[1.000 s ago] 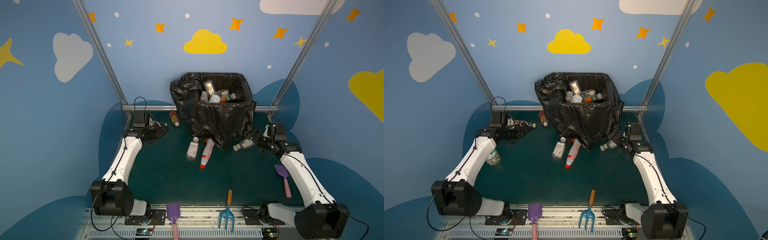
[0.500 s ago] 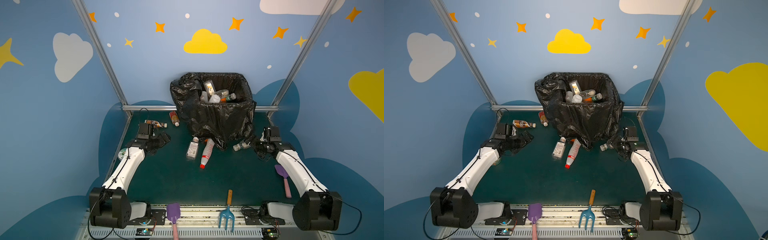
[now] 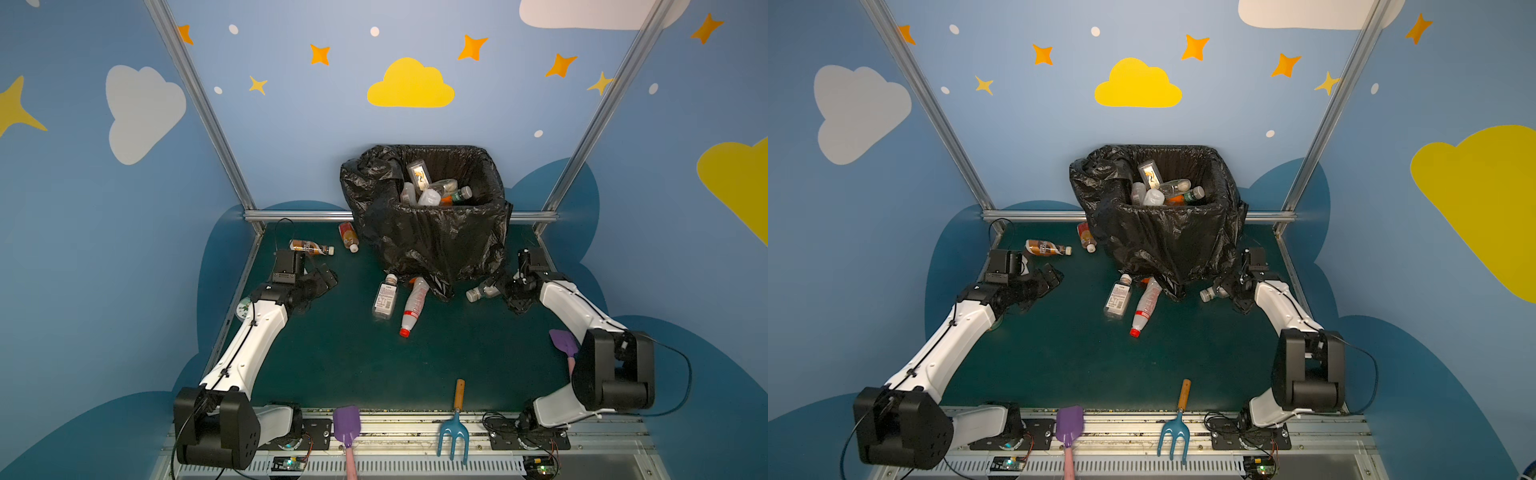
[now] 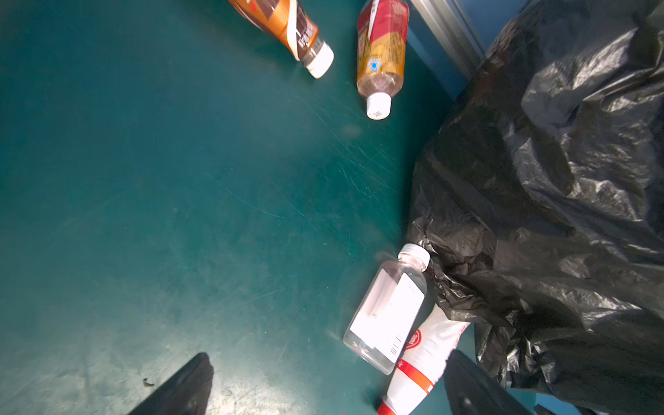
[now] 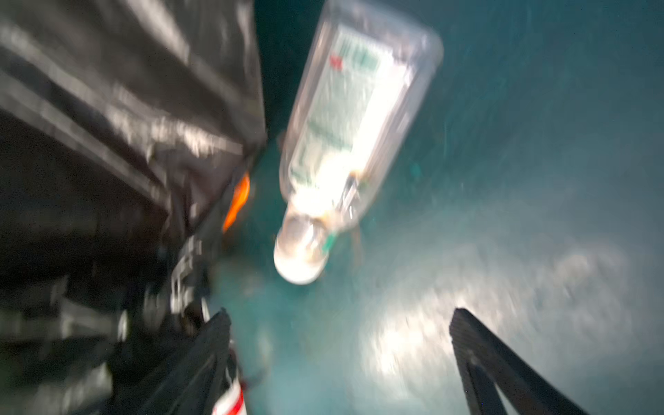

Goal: Throw the plastic bottles in the bin
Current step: 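Lower the left gripper back to the table while the right grasps the clear green-print bottle, then lift the clear green-print bottle with the right gripper over the bin and release it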

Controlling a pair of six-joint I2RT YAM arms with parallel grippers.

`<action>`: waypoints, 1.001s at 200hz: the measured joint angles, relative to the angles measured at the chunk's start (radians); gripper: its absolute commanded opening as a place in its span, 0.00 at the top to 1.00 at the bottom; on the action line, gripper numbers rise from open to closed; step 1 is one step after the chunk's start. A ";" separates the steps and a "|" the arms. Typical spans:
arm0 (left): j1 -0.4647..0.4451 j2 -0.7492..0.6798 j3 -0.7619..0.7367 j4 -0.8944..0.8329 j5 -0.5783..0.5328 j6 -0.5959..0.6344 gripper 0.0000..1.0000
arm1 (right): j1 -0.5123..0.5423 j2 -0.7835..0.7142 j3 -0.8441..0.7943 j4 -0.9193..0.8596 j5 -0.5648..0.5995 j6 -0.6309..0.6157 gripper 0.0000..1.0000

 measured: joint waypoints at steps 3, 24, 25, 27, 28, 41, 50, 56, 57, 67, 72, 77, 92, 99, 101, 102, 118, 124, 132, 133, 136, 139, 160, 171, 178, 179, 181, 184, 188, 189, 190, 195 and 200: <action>0.000 -0.001 0.000 0.000 -0.002 0.001 0.00 | -0.002 0.014 0.013 0.000 0.000 0.001 0.09; 0.000 -0.008 0.000 -0.006 -0.016 0.010 0.00 | -0.008 0.089 0.071 0.008 -0.003 0.002 0.11; 0.000 -0.008 0.000 -0.007 -0.017 0.011 0.00 | -0.008 0.091 0.072 0.008 -0.004 0.002 0.11; 0.000 -0.009 0.000 -0.008 -0.018 0.011 0.00 | -0.009 0.096 0.074 0.009 -0.005 0.001 0.11; 0.000 -0.010 0.000 -0.008 -0.019 0.011 0.00 | -0.009 0.098 0.077 0.010 -0.005 0.002 0.11; 0.000 -0.016 0.000 -0.011 -0.027 0.015 0.00 | -0.010 0.127 0.092 0.010 -0.007 0.004 0.11; 0.000 -0.022 -0.003 -0.011 -0.032 0.017 0.00 | -0.010 0.148 0.107 0.009 -0.006 0.005 0.11; 0.001 -0.026 -0.006 -0.011 -0.037 0.018 0.00 | -0.010 0.164 0.121 0.007 -0.006 0.006 0.11; 0.001 -0.027 -0.006 -0.011 -0.037 0.018 0.00 | -0.011 0.167 0.124 0.007 -0.006 0.006 0.11; 0.002 -0.032 -0.008 -0.017 -0.042 0.020 0.00 | -0.013 0.193 0.147 0.005 -0.006 0.006 0.11; 0.002 -0.034 -0.009 -0.019 -0.043 0.021 0.00 | -0.013 0.206 0.158 0.005 -0.006 0.006 0.11; 0.003 -0.035 -0.009 -0.021 -0.047 0.022 0.00 | -0.013 0.216 0.169 0.003 -0.005 0.006 0.11; 0.004 -0.041 -0.010 -0.022 -0.055 0.022 0.00 | -0.015 0.242 0.194 0.003 0.000 0.006 0.11; 0.005 -0.043 -0.012 -0.022 -0.058 0.023 0.00 | -0.016 0.252 0.202 0.001 0.003 0.007 0.11; 0.005 -0.044 -0.013 -0.022 -0.059 0.023 0.00 | -0.017 0.254 0.204 0.000 0.004 0.007 0.11; 0.005 -0.044 -0.013 -0.022 -0.059 0.022 0.00 | -0.017 0.254 0.205 -0.001 0.005 0.007 0.11; 0.007 -0.048 -0.019 -0.022 -0.063 0.022 0.00 | -0.021 0.276 0.229 -0.013 0.011 0.006 0.11; 0.008 -0.048 -0.021 -0.023 -0.065 0.022 0.00 | -0.023 0.286 0.239 -0.017 0.013 0.005 0.11; 0.008 -0.049 -0.022 -0.024 -0.066 0.022 0.00 | -0.026 0.299 0.251 -0.023 0.013 0.004 0.11; 0.008 -0.049 -0.022 -0.024 -0.066 0.022 0.00 | -0.026 0.301 0.252 -0.023 0.013 0.004 0.11; 0.009 -0.049 -0.023 -0.024 -0.067 0.022 0.00 | -0.026 0.304 0.255 -0.024 0.014 0.003 0.11; 0.009 -0.050 -0.023 -0.023 -0.068 0.022 0.00 | -0.027 0.308 0.257 -0.024 0.014 0.002 0.11; 0.012 -0.050 -0.024 -0.022 -0.072 0.021 0.00 | -0.032 0.324 0.265 -0.035 0.015 -0.006 0.16; 0.012 -0.050 -0.026 -0.022 -0.073 0.021 0.00 | -0.035 0.330 0.265 -0.039 0.015 -0.010 0.17; 0.012 -0.050 -0.028 -0.022 -0.074 0.020 0.00 | -0.037 0.336 0.266 -0.042 0.015 -0.014 0.17; 0.012 -0.050 -0.029 -0.022 -0.074 0.019 0.00 | -0.037 0.337 0.266 -0.043 0.014 -0.014 0.17; 0.012 -0.050 -0.029 -0.022 -0.075 0.019 0.00 | -0.038 0.339 0.266 -0.043 0.014 -0.015 0.18; 0.012 -0.050 -0.031 -0.021 -0.076 0.018 0.00 | -0.039 0.341 0.266 -0.045 0.014 -0.016 0.18; 0.012 -0.050 -0.033 -0.020 -0.077 0.017 0.00 | -0.040 0.346 0.267 -0.046 0.014 -0.019 0.19; 0.012 -0.050 -0.034 -0.021 -0.077 0.017 0.00 | -0.040 0.346 0.267 -0.046 0.014 -0.018 0.19; 0.013 -0.050 -0.034 -0.020 -0.077 0.017 0.00 | -0.040 0.348 0.267 -0.046 0.014 -0.019 0.19; 0.012 -0.050 -0.036 -0.021 -0.077 0.016 0.00 | -0.042 0.352 0.267 -0.048 0.014 -0.022 0.21; 0.012 -0.050 -0.040 -0.019 -0.077 0.014 0.00 | -0.044 0.358 0.267 -0.049 0.013 -0.026 0.24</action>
